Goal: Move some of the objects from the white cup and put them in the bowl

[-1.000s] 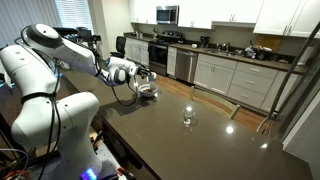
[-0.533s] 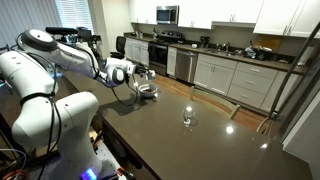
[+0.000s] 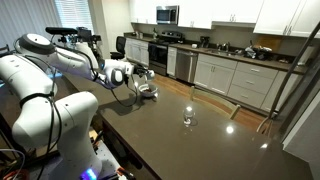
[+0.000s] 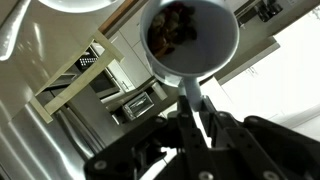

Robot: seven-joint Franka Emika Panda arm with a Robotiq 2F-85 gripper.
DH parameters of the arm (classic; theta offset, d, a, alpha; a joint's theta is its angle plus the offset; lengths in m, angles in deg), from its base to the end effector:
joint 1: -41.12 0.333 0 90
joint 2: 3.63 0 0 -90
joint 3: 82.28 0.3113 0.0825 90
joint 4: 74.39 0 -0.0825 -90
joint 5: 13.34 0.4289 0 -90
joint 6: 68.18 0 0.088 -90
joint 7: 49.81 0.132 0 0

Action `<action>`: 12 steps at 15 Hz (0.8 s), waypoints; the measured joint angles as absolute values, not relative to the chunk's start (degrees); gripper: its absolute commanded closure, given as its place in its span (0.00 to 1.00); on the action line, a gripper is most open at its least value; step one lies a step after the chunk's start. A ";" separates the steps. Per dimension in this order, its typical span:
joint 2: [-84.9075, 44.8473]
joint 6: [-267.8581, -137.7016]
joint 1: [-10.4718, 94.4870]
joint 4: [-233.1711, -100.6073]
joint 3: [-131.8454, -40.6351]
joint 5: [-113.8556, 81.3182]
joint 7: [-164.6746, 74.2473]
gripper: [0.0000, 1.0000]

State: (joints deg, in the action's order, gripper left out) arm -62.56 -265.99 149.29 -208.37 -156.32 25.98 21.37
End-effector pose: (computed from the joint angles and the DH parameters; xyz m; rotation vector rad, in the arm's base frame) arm 0.5227 0.2841 0.2976 -2.1086 0.8857 -1.6204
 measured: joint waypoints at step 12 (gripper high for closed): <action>-67.02 -265.97 148.57 -208.38 -155.90 28.25 20.71 0.94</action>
State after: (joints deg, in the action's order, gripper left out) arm -67.02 -265.97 148.57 -208.38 -155.90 28.25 20.71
